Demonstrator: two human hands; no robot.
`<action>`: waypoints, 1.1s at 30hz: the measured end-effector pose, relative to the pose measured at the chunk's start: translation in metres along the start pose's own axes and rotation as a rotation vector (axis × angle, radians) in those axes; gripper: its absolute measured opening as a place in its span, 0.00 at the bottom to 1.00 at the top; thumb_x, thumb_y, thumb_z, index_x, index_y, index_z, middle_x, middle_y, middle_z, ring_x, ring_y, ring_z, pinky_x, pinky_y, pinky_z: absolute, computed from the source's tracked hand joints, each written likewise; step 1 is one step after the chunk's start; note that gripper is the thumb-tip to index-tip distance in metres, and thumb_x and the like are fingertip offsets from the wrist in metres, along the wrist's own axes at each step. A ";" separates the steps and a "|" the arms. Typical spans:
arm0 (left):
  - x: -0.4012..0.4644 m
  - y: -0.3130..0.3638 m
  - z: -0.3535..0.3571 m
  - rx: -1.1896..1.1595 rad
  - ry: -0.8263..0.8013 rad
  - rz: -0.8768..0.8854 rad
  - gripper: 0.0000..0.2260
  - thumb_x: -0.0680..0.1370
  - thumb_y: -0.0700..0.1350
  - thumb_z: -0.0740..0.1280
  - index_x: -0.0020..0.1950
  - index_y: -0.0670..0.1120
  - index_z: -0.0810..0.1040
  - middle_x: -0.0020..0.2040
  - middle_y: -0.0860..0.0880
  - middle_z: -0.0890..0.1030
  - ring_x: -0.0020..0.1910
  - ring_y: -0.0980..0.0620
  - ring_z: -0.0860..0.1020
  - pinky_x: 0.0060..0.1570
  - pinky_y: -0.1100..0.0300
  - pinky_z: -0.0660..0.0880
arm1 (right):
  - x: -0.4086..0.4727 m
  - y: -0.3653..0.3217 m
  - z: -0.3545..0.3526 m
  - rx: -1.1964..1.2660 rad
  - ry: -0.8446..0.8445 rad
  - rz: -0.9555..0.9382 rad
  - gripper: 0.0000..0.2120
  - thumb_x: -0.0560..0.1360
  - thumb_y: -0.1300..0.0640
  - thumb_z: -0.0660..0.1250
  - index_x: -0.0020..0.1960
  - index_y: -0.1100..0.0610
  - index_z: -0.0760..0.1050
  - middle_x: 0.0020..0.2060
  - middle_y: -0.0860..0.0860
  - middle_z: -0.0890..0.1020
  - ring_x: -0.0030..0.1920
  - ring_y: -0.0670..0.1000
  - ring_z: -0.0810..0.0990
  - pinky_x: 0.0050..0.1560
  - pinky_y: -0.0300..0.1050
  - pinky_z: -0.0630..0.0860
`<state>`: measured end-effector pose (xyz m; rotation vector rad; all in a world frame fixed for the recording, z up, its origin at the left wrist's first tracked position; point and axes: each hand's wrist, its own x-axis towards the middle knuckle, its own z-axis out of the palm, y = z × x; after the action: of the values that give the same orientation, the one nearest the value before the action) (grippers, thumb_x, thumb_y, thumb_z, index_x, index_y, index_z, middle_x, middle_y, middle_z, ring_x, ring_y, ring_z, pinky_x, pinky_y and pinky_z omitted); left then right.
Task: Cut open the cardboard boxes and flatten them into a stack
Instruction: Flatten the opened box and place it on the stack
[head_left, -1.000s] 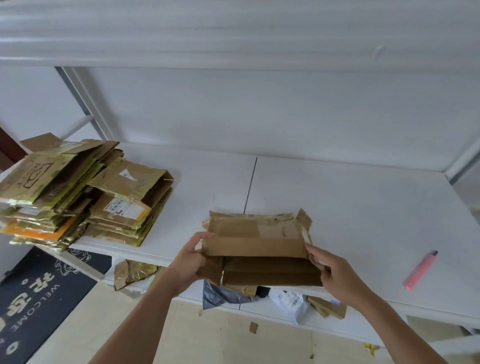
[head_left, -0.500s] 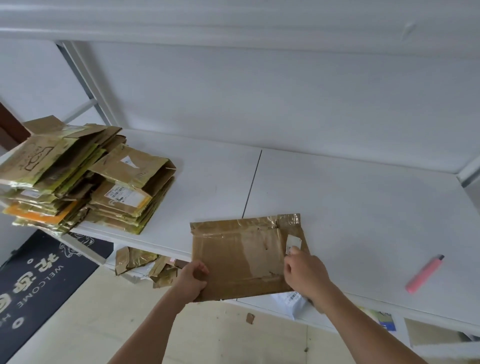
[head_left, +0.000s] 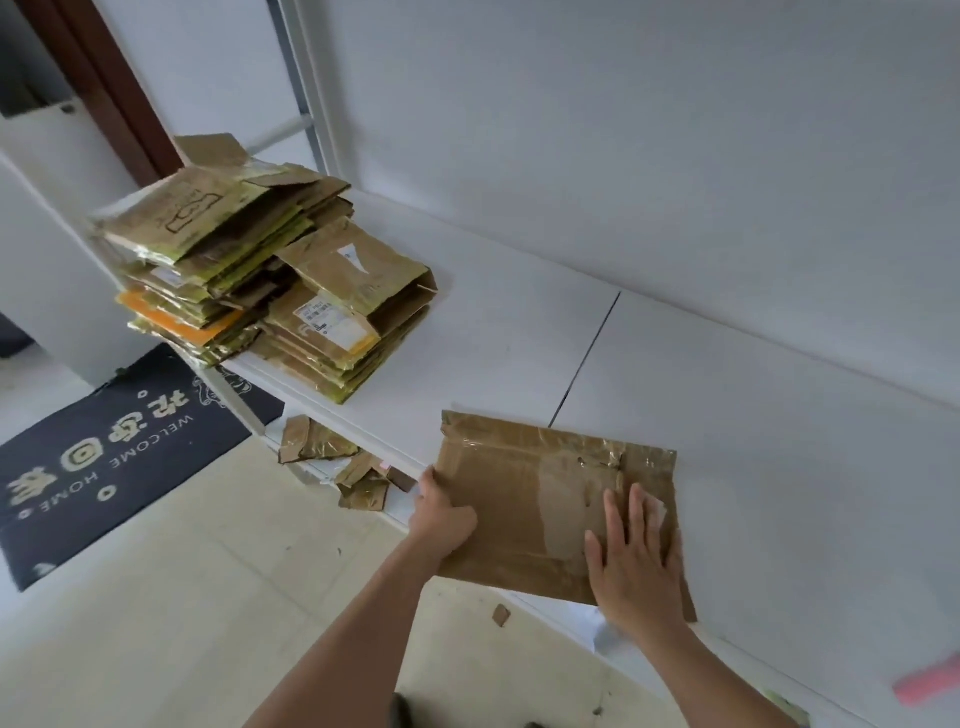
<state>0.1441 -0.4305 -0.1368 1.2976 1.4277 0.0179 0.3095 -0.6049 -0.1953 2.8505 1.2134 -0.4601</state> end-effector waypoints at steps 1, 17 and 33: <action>-0.001 0.001 0.001 -0.074 0.020 -0.023 0.35 0.76 0.37 0.63 0.79 0.51 0.50 0.68 0.47 0.67 0.62 0.45 0.70 0.60 0.50 0.73 | 0.001 -0.002 -0.002 -0.013 -0.015 0.011 0.36 0.70 0.36 0.22 0.75 0.47 0.27 0.76 0.51 0.28 0.75 0.52 0.27 0.73 0.58 0.33; -0.022 0.070 -0.130 -0.772 0.064 0.157 0.06 0.82 0.47 0.64 0.52 0.45 0.74 0.53 0.43 0.80 0.49 0.41 0.80 0.53 0.41 0.80 | 0.009 -0.149 -0.134 0.613 0.645 0.105 0.29 0.80 0.42 0.59 0.79 0.46 0.56 0.79 0.60 0.41 0.78 0.64 0.41 0.73 0.69 0.49; 0.022 0.040 -0.365 -0.829 0.261 0.304 0.06 0.80 0.38 0.68 0.56 0.40 0.76 0.50 0.42 0.82 0.45 0.47 0.82 0.46 0.52 0.82 | 0.080 -0.440 -0.209 0.995 0.575 -0.250 0.31 0.75 0.66 0.71 0.74 0.51 0.65 0.79 0.51 0.55 0.78 0.52 0.55 0.72 0.52 0.63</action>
<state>-0.0800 -0.1732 0.0014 0.8060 1.2075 0.9147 0.1063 -0.2151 0.0287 3.8626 1.8565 -0.2952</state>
